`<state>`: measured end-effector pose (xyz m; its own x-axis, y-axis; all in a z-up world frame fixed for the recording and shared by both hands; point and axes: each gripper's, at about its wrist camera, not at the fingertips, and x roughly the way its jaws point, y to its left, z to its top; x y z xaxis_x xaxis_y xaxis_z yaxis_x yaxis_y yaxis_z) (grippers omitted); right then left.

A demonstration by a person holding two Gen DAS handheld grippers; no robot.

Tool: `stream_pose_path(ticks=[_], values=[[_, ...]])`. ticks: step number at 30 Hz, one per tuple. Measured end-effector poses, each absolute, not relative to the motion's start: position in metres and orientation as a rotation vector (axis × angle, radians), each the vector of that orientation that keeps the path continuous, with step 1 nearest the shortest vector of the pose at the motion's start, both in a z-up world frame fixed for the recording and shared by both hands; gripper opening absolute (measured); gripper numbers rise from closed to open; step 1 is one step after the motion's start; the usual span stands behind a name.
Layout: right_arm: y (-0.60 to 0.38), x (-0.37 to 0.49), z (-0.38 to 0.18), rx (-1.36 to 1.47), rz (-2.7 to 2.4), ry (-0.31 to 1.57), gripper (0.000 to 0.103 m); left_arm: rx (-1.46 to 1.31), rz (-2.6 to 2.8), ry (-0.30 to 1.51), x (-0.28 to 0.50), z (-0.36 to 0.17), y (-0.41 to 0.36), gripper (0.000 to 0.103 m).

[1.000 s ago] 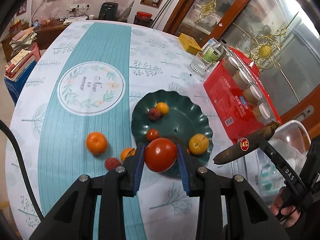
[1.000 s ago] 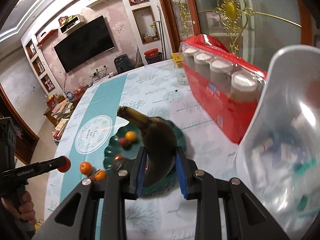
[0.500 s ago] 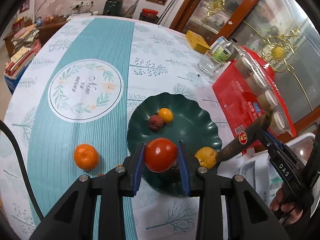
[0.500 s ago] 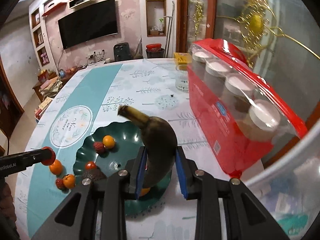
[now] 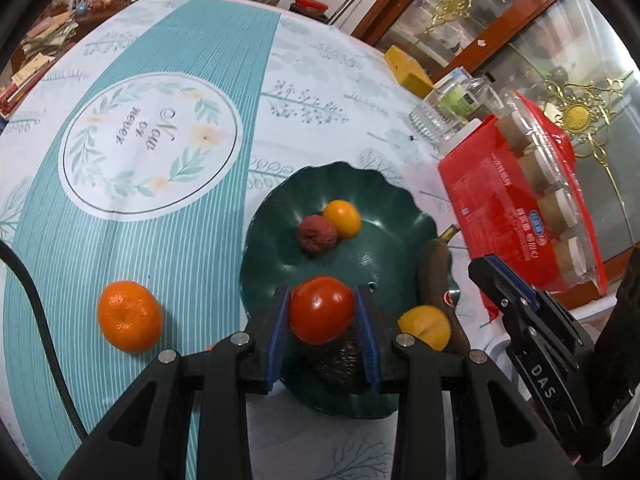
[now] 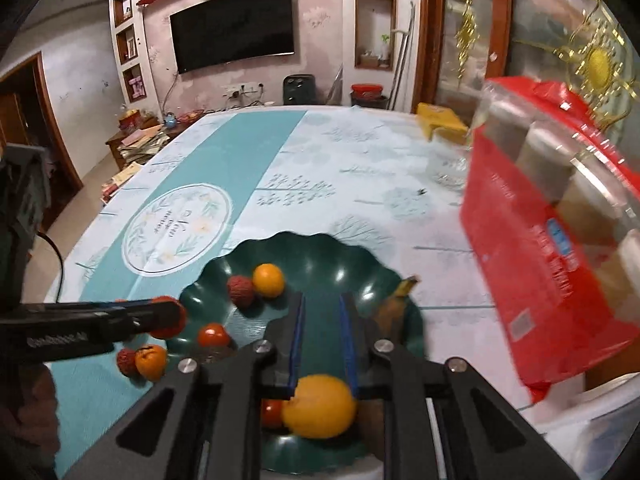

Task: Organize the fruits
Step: 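Open both tools to set the banana and tomato on the plate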

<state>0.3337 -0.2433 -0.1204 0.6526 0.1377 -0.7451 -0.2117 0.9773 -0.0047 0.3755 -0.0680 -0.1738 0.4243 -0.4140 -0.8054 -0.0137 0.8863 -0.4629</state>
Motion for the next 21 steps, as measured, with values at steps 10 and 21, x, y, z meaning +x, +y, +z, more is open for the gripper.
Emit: stream_pose_path(ticks=[10,21], values=[[-0.239,0.330,-0.122,-0.015,0.225,0.881,0.017,-0.421,-0.219,1.116,0.370,-0.171,-0.061,0.047],[-0.231,0.307,-0.122,0.053,0.260,0.955,0.017,-0.393,-0.153,1.113,0.329,-0.160,-0.040,0.059]])
